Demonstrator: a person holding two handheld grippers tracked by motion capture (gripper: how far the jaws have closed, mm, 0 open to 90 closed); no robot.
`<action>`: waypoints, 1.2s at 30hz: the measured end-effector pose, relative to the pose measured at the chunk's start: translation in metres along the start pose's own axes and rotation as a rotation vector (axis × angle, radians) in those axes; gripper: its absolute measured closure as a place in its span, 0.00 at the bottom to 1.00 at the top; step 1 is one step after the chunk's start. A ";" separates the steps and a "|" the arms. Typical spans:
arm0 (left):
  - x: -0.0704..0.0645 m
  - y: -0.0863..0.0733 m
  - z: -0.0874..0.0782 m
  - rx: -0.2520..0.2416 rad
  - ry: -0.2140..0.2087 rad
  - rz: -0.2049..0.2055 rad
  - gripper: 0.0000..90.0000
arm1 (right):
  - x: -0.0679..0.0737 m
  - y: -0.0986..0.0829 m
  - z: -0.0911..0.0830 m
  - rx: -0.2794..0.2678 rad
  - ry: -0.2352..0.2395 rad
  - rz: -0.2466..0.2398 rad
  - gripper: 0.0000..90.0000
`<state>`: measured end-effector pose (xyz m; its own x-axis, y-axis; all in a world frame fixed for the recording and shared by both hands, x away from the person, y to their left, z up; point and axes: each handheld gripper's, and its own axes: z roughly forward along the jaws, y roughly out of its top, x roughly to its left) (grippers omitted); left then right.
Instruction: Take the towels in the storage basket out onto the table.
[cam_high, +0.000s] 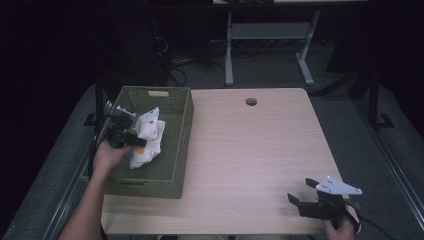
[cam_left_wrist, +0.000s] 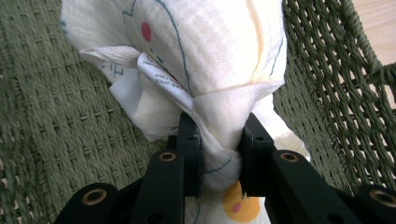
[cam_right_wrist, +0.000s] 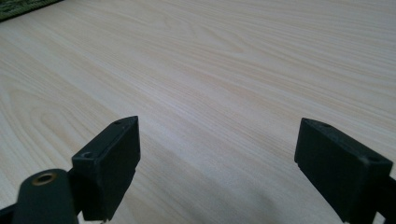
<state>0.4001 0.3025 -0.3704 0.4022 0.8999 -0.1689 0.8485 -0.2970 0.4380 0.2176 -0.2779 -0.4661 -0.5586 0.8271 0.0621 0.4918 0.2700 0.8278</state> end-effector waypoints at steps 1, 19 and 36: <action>0.000 0.000 0.000 -0.003 -0.006 -0.004 0.82 | 0.000 0.000 0.000 -0.003 0.000 -0.002 0.15; 0.004 -0.004 -0.019 -0.137 -0.168 -0.059 0.81 | -0.003 0.001 0.001 -0.012 0.000 0.028 0.15; 0.003 -0.008 -0.028 -0.241 -0.313 -0.080 0.81 | -0.004 0.001 0.002 -0.007 -0.010 0.031 0.15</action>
<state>0.3851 0.3162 -0.3490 0.4547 0.7653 -0.4555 0.7914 -0.1126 0.6008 0.2217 -0.2804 -0.4663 -0.5364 0.8399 0.0826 0.5041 0.2404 0.8295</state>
